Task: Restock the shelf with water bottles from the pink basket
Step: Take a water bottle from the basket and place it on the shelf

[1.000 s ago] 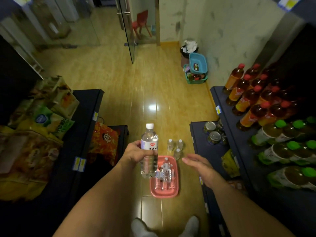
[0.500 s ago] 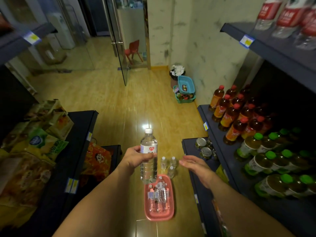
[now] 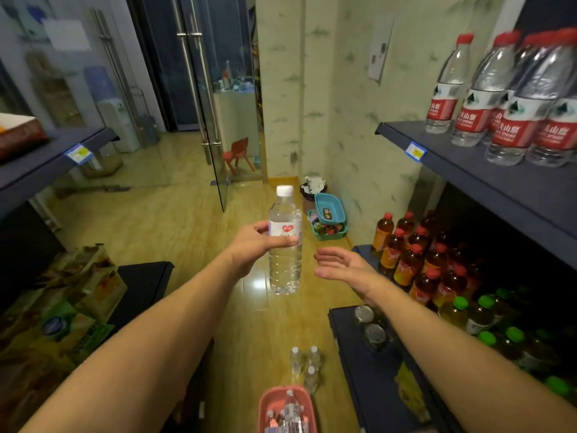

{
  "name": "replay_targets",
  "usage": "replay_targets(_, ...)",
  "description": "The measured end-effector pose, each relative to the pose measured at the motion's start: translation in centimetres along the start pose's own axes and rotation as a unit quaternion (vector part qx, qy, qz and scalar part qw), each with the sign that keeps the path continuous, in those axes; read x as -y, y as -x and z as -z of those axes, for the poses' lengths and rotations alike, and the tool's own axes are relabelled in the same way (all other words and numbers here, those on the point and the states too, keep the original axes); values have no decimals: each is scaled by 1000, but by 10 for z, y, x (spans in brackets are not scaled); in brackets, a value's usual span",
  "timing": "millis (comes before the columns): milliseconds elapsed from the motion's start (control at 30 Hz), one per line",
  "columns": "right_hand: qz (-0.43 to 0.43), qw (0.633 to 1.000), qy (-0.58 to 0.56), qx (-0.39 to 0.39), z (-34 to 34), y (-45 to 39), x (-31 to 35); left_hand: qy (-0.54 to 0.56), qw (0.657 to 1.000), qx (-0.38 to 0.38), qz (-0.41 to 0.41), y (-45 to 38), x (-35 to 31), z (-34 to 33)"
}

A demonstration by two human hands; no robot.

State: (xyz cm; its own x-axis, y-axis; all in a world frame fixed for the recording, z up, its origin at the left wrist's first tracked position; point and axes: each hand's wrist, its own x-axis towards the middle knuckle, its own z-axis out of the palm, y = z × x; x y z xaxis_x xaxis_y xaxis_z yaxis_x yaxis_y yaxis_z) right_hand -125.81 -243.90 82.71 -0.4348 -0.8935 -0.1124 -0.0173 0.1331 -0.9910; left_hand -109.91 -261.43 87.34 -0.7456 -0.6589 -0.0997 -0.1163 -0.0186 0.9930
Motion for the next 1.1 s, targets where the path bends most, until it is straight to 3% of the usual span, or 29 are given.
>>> replay_targets(200, 70, 997, 1, 15, 9, -6, 79, 19, 993, 52, -99, -11, -78, -31)
replay_targets(333, 120, 991, -9, -57, 1, -7, 105, 34, 989, 76, -125, -16, -97, -59)
replay_targets(433, 126, 986, -38, -106, 4, -2, 110, 38, 986, 92, -132, -19, -102, -72)
replay_targets(633, 130, 981, -55, -129, 16, 8, 113, 38, 981, 131, -136, -23, -110, -86)
replay_targets(1100, 129, 981, -41, -136, 42, 25, 130, 17, 970, 176, -166, -32, -113, -98)
